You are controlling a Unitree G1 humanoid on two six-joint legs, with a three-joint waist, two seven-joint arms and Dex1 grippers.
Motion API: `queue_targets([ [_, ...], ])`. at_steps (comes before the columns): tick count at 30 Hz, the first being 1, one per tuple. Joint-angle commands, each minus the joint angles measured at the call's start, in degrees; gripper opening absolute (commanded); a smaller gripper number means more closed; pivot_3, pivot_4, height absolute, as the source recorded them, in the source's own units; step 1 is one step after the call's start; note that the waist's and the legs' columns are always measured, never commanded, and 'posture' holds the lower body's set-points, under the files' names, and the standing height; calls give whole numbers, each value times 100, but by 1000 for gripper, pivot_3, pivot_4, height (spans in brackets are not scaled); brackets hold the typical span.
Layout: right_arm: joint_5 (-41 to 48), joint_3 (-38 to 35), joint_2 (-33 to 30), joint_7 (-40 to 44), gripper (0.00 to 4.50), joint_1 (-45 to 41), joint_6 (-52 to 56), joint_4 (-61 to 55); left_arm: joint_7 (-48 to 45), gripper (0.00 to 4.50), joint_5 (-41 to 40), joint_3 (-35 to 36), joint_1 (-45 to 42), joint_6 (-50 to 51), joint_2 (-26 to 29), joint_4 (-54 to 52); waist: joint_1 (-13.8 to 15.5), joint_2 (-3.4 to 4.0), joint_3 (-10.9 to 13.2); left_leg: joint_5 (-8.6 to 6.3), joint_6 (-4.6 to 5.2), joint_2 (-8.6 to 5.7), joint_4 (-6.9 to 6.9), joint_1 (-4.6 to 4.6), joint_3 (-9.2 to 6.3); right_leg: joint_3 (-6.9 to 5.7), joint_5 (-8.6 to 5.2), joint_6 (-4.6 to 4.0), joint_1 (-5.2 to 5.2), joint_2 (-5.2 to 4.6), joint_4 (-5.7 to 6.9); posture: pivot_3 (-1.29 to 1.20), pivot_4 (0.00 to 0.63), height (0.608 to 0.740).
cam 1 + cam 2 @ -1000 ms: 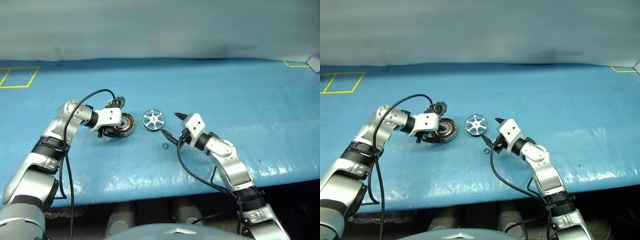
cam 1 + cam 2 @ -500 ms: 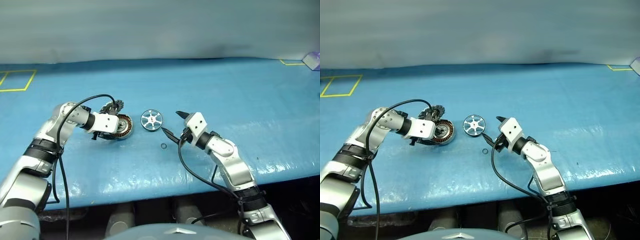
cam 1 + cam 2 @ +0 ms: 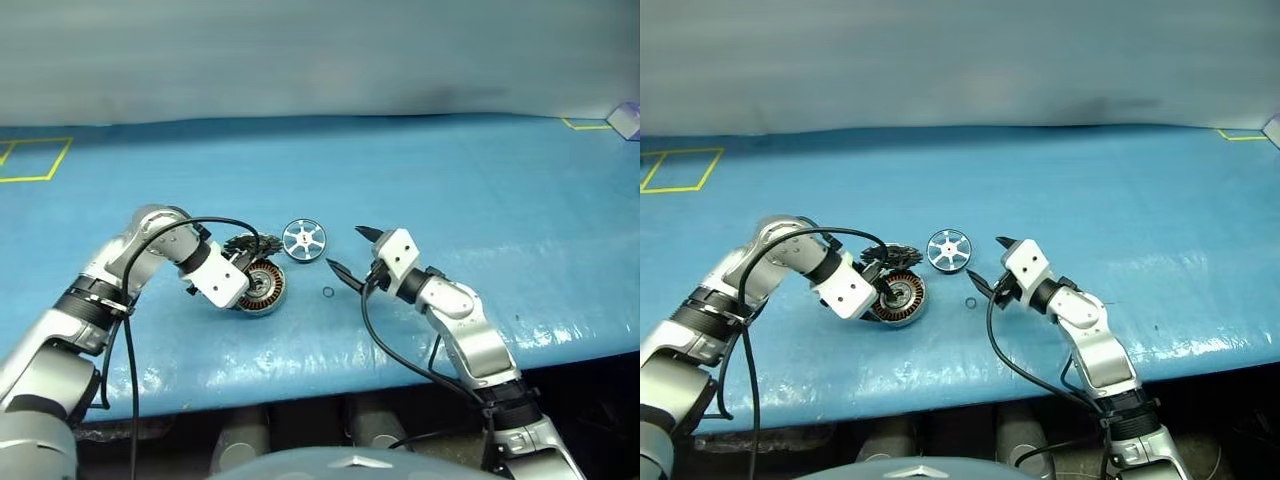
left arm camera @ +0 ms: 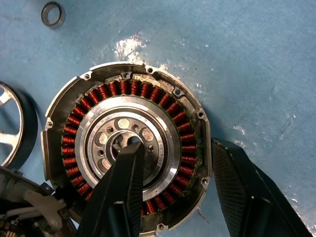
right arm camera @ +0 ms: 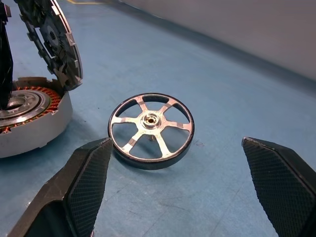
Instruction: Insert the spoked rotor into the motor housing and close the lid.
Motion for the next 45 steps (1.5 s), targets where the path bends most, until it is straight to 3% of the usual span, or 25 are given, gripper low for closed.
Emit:
queue_targets([
  [1, 67, -119, -12, -45, 4500, 68, 12, -314, -12, 1894, 135, -108, -313, -533, -92, 417, 22, 0, 0, 0, 0, 0, 2, 1, 0, 1, 0, 0, 1, 0, 0, 0, 150, 740],
  [8, 57, -187, -48, -112, 4500, 216, 102, -480, -20, 1894, 144, -156, -448, -734, -156, 865, 52, 0, 0, 0, 0, 0, 7, 5, 3, 12, 1, 2, 3, 6, 5, 0, 150, 740],
  [9, 59, -191, -50, -111, 4500, 225, 111, -496, -35, 2489, 105, -147, -444, -721, -165, 868, 50, 0, 0, 0, 0, 0, 8, 5, 3, 14, 1, 2, 3, 8, 6, 0, 150, 740],
  [12, 56, -175, -37, -102, 4500, 214, 143, -496, 457, 3307, -62, 115, -365, -789, -315, 714, 53, 0, 0, 0, 1, 3, 8, 4, 3, 19, 1, 2, 2, 15, 7, 0, 150, 740],
  [13, 59, -170, -26, -96, 4500, 209, 146, -486, 466, 3640, -284, 222, -292, -604, -306, 445, 52, -1, 0, 0, 1, 3, 8, 2, 3, 20, 1, 2, 1, 15, 6, 0, 150, 740],
  [18, 111, -175, 38, -82, 4500, 216, 140, -379, 340, 3640, -1047, 698, 130, 771, 49, -876, 49, -13, 11, -2, 4, 4, 7, -8, 2, 21, 2, 3, -5, 16, 2, 0, 150, 740],
  [24, 253, -119, 93, 113, 4500, 252, 169, -211, 179, 3640, -2081, 1347, 1012, 2867, 906, -2498, -16, -13, 14, -2, 5, 11, 4, -1, 4, 24, 0, 0, -4, 22, 4, 0, 150, 740],
  [27, 238, -36, 34, 250, 4500, 344, 190, -156, 360, 3640, -3011, 1832, 1652, 4157, 1153, -3271, -39, -16, 17, -3, 5, 13, 4, 1, 6, 24, 0, -1, -3, 22, 4, 0, 150, 740],
  [32, 168, 100, 32, 324, 4500, 408, 236, -11, 1475, 3640, -3913, 2716, 2463, 5043, 608, -3843, -12, -31, 31, -3, 5, 15, 6, 2, 5, 23, -1, -1, -2, 22, 3, 0, 150, 740],
  [40, 15, 445, -43, 480, 4500, 298, 537, 219, 2654, 3640, -4043, 3232, 4104, 4632, -594, -4098, -31, -37, 33, -3, 4, 17, 7, 10, 13, 30, 1, -1, -1, 25, 4, 0, 150, 740],
  [45, -8, 534, -33, 555, 4500, 274, 545, 360, 2943, 3640, -3977, 3322, 4682, 4350, -977, -3991, 12, -41, 33, -3, 3, 16, 9, 9, 15, 31, 1, -1, 0, 25, 4, 0, 150, 740],
])
